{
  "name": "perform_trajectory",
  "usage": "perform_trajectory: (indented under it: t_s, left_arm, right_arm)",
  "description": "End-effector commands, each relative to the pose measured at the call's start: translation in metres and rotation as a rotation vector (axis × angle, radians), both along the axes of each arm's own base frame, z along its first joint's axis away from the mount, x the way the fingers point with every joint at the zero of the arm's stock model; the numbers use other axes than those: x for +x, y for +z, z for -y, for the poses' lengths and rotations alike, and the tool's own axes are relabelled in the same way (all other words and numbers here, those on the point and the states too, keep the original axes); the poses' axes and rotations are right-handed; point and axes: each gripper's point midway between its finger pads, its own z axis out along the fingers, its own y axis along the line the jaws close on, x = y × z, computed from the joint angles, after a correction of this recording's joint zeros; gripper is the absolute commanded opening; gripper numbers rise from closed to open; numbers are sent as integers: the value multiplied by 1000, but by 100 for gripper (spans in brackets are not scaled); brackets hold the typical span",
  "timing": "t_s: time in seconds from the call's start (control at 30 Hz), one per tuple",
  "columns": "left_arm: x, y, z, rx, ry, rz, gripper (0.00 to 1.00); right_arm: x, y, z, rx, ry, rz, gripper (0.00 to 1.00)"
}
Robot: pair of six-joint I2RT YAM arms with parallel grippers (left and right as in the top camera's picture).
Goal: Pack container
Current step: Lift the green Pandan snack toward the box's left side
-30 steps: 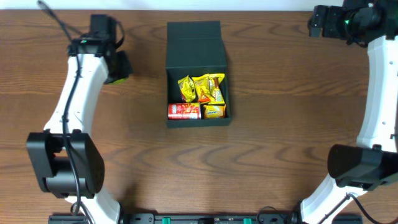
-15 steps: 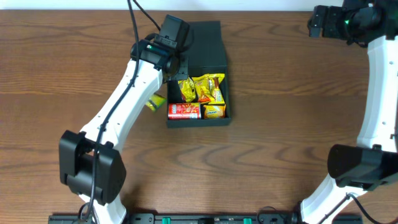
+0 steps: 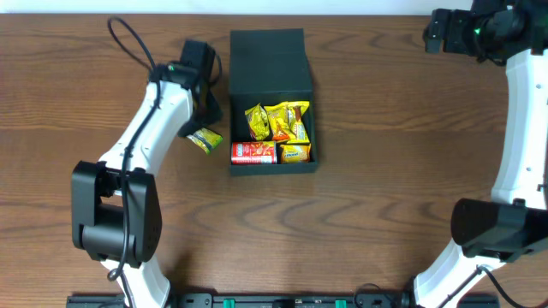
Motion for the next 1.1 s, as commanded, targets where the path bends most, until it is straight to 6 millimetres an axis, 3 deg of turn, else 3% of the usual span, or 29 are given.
perform_trajectory:
  t_s: [0.0,0.1,0.2,0.4,0.53,0.73,0.97,1.07]
  left_arm:
    - [-9,-26,10,-88,168,-11,59]
    - [-4,-36,6,-100,281,36,63]
    - [-6,-40,-7,-62,420,59,75]
    - [-5,-40,-17,-28,510,90,80]
    - [-2,-43,-17,-25,518,101,80]
    - [-7,-69,-8,-57,508,22,79]
    - [1,-74,-11,-55,471,38,80]
    - [1,-77,-18,-55,459,26,76]
  right_arm:
    - [0,2,2,-4,8,5,99]
    - [0,2,2,-4,8,6,99]
    - [0,1,2,-4,8,5,99]
    - [0,2,2,-4,8,7,99]
    - [0,2,2,-3,8,6,99]
    - [0,2,2,-4,8,6,99]
    - [0,1,2,-4,8,6,99]
    - [0,1,2,-4,8,6,99]
